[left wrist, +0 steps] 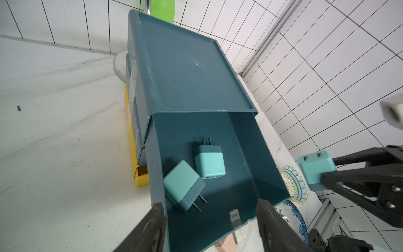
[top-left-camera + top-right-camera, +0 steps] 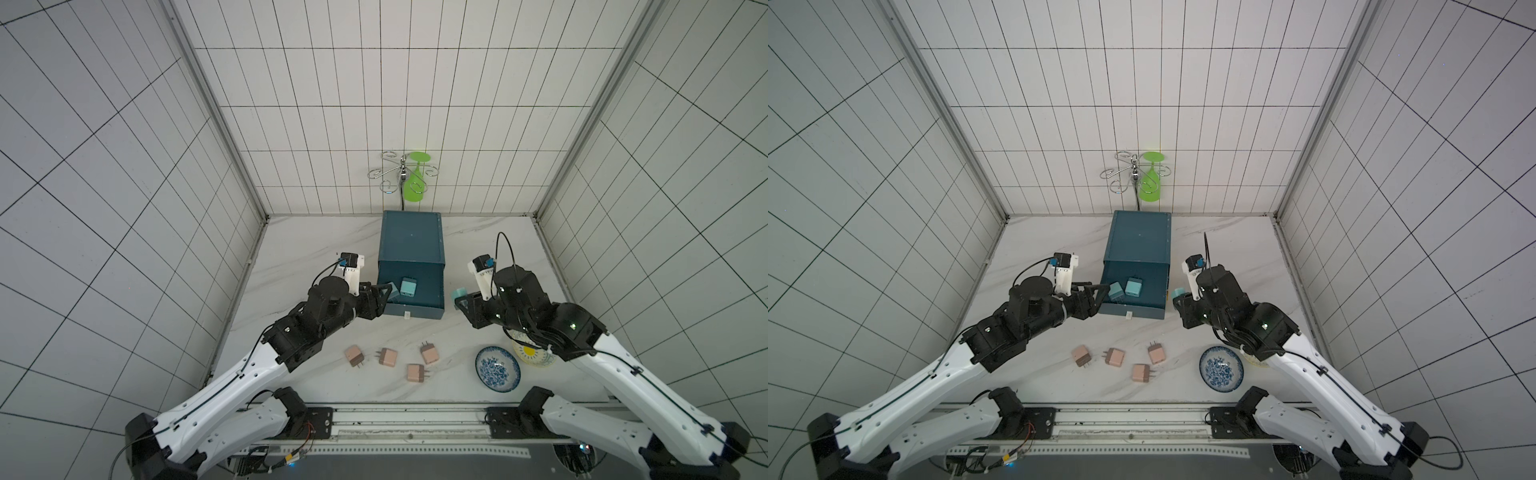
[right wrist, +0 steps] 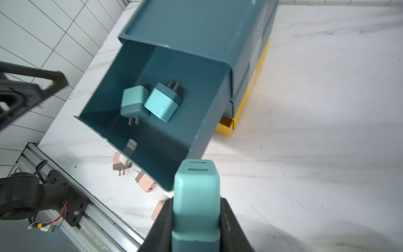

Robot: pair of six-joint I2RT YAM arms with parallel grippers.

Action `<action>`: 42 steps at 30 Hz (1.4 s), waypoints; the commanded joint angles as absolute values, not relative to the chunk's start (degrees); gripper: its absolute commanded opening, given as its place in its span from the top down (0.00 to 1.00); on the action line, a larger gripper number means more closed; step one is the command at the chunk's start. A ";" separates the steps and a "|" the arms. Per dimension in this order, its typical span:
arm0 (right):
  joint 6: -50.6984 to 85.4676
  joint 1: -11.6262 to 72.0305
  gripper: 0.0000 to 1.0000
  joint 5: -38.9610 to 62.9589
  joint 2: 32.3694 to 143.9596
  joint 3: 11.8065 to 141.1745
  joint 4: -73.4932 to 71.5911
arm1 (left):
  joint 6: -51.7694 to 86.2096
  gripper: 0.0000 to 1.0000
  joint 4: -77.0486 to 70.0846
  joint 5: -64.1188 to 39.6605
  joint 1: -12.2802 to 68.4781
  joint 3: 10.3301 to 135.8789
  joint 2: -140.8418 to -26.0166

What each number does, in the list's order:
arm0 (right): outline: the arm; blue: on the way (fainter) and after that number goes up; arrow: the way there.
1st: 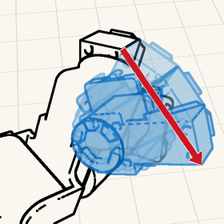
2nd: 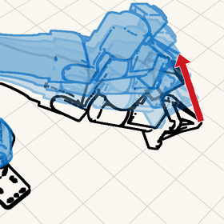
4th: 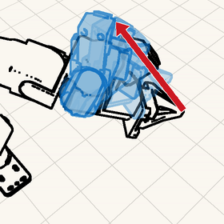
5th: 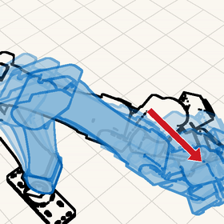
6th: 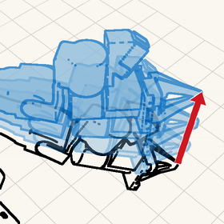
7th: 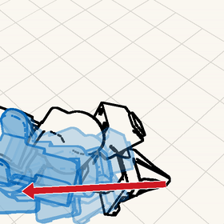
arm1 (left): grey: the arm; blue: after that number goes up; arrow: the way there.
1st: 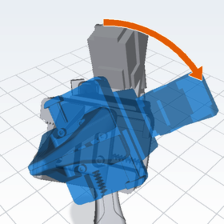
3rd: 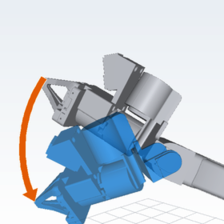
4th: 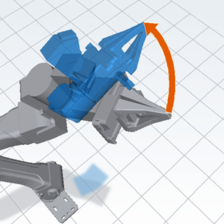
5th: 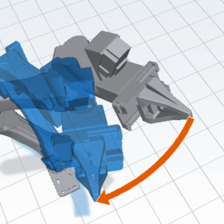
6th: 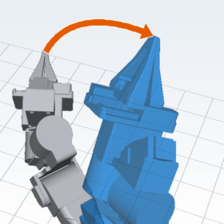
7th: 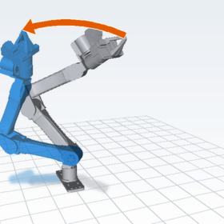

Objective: Place the plugs into the drawer by color
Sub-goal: Place the plug in the drawer.

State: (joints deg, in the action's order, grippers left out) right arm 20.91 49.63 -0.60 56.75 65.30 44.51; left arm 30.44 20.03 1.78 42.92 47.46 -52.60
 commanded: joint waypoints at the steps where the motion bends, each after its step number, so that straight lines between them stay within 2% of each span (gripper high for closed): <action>1: 19.84 50.98 0.92 -3.27 62.72 72.42 49.18 | 29.70 0.33 19.06 2.78 42.63 48.77 -54.18; 7: 20.61 55.48 0.93 -9.03 75.28 81.68 51.15 | 29.44 0.34 19.55 1.93 42.80 49.53 -55.82; 14: 22.66 55.46 0.93 -13.13 85.11 89.25 55.35 | 29.71 0.34 19.61 1.06 42.80 49.75 -56.39; 19: 24.34 55.04 1.00 -15.62 88.95 91.58 58.21 | 29.36 0.34 20.41 2.05 43.20 50.10 -55.75; 24: 25.49 54.94 1.00 -17.17 92.06 92.11 59.03 | 29.54 0.34 20.39 1.97 43.50 50.14 -55.72; 28: 25.53 54.29 1.00 -13.00 92.61 90.98 55.74 | 29.75 0.34 20.37 1.33 43.60 50.27 -56.64; 33: 26.55 50.10 0.97 -0.83 89.84 86.47 48.57 | 29.04 0.34 20.67 2.57 44.64 50.66 -56.80; 36: 26.65 48.87 0.97 -0.34 89.12 85.30 47.70 | 28.48 0.34 21.11 4.58 45.91 51.06 -56.67; 39: 26.53 47.88 0.87 0.64 89.12 84.57 47.83 | 28.65 0.34 21.13 4.39 45.94 51.06 -56.78; 42: 26.29 47.72 0.65 0.45 88.99 84.22 47.90 | 28.56 0.34 21.11 4.64 45.94 51.13 -57.21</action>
